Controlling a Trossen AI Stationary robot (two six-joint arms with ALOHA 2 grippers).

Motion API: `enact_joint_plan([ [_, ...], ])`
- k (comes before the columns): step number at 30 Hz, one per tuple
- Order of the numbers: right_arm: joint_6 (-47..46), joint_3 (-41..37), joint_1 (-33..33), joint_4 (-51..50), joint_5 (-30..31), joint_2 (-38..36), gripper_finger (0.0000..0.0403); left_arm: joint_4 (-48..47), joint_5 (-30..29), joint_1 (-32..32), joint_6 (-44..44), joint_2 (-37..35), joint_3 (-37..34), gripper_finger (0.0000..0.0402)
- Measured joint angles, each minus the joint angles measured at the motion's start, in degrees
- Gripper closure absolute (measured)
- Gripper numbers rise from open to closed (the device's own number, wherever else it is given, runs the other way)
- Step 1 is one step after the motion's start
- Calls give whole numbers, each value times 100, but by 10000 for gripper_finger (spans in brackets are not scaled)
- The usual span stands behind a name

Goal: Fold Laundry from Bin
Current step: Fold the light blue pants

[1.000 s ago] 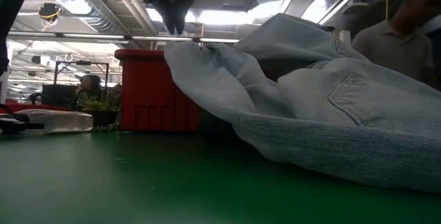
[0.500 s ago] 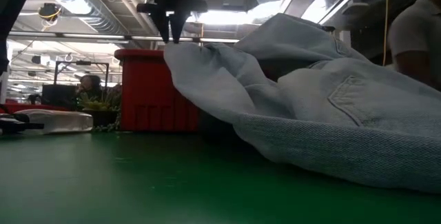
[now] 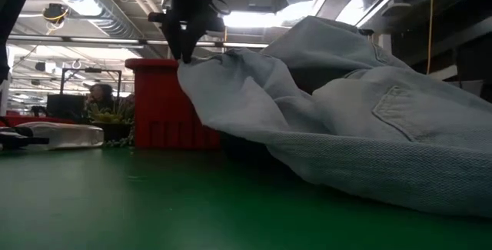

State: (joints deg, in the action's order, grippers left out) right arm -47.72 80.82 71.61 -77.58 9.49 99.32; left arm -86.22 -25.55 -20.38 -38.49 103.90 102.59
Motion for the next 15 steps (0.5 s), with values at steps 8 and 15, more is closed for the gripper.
enact_joint_plan([
  [8,-1,0,0,-2,-2,1,237,12,-25,0,25,9,-7,299],
  [15,2,0,0,-2,-2,1,237,51,-215,0,123,17,-8,370],
])
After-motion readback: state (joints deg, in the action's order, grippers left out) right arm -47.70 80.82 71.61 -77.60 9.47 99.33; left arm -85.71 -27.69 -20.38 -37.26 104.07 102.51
